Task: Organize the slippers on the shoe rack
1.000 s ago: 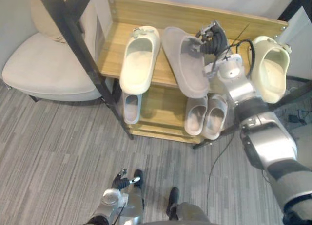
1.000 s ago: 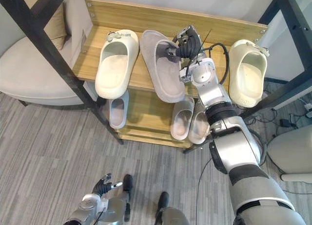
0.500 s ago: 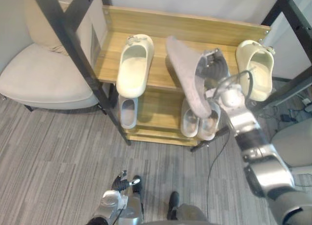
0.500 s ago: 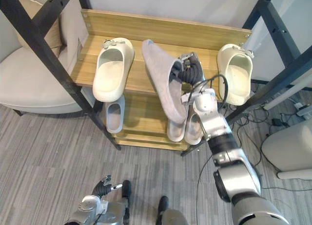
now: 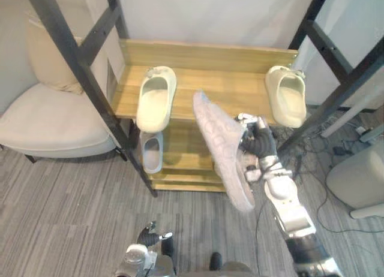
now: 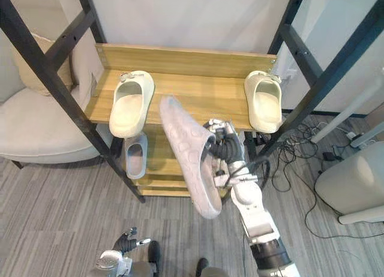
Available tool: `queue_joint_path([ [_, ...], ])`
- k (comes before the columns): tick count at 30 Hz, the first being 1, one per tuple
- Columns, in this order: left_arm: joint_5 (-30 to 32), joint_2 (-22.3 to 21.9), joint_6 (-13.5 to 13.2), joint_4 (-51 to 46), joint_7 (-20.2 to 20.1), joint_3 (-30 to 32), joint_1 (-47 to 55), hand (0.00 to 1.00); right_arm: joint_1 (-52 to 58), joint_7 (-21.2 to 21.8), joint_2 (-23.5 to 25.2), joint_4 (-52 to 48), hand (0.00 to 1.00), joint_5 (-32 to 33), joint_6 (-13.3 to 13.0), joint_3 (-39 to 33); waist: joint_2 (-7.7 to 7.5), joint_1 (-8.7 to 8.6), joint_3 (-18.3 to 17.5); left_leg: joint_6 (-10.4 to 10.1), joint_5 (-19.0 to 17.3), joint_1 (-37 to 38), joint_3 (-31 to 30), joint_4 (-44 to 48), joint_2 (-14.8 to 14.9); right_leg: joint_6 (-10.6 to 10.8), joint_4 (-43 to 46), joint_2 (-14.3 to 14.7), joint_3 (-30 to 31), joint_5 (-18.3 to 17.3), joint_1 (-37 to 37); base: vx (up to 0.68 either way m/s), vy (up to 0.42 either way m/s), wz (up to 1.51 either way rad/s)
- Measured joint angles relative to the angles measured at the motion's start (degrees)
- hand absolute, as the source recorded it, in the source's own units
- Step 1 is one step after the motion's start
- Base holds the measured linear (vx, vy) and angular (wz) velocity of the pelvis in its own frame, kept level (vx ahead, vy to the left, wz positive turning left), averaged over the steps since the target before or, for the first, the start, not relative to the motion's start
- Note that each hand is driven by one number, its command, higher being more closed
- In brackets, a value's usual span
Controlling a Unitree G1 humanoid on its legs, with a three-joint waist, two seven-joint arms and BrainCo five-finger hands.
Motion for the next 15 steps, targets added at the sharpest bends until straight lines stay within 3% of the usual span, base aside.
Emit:
queue_joint_path([
  [5, 0.09, -0.15, -0.04, 0.94, -0.05, -0.91, 0.15, 0.00, 5.23, 1.42, 0.62, 0.03, 1.00, -1.54, -0.04, 4.01, 0.52, -1.17, -0.39, -0.09, -0.22, 0.55, 0.38, 0.01, 0.02, 0.10, 0.51, -0.06, 0.62, -0.25, 0.05, -0.02, 0.007, -0.07],
  [9, 0.51, 0.30, -0.25, 0.97, -0.10, -3.05, -0.23, 0.00, 6.68, 2.37, 0.70, 2.73, 1.00, -4.44, -0.27, 5.87, 0.55, -1.15, -0.16, 0.07, -0.64, -0.46, 1.81, 1.20, -0.15, -0.48, 8.82, -1.00, 2.23, -3.35, -5.04, -0.02, 0.000, -0.14],
  [11, 0.62, 0.58, -0.32, 1.42, -0.02, -4.19, -2.69, 0.00, 4.84, 2.25, 0.30, 6.42, 1.00, -5.45, -0.31, 5.83, 0.36, -1.26, 1.68, 1.06, -5.52, -8.84, 2.35, 14.66, -0.10, -0.74, 17.98, -2.60, 2.79, -6.59, -11.35, -0.09, -0.036, -0.01],
  [12, 0.63, 0.55, -0.37, 1.42, 0.01, -4.35, -3.03, 0.00, 4.33, 2.24, 0.20, 6.89, 1.00, -5.45, -0.27, 5.83, 0.51, -1.28, 2.14, 1.10, -6.43, -9.87, 2.37, 16.67, 0.08, -0.80, 18.93, -2.63, 2.78, -7.04, -12.00, -0.17, -0.044, -0.03],
  [14, -0.28, 0.14, -1.13, 1.25, 0.07, -4.71, -5.79, 0.00, -0.10, 1.72, -1.32, 8.74, 1.00, -5.45, 0.23, 5.90, 2.40, -1.49, 5.76, 0.99, -12.42, -17.83, 2.01, 30.33, 2.02, -1.33, 28.00, -2.67, 2.84, -10.90, -17.60, -0.23, -0.017, -0.02],
  [15, -0.32, 0.13, -1.28, 1.12, 0.10, -4.69, -6.04, 0.00, -0.66, 1.64, -1.56, 8.75, 1.00, -5.45, 0.24, 5.93, 2.64, -1.50, 6.09, 0.95, -13.39, -18.92, 1.82, 31.94, 2.19, -1.40, 29.45, -2.75, 2.75, -11.71, -18.52, -0.24, 0.006, 0.05],
])
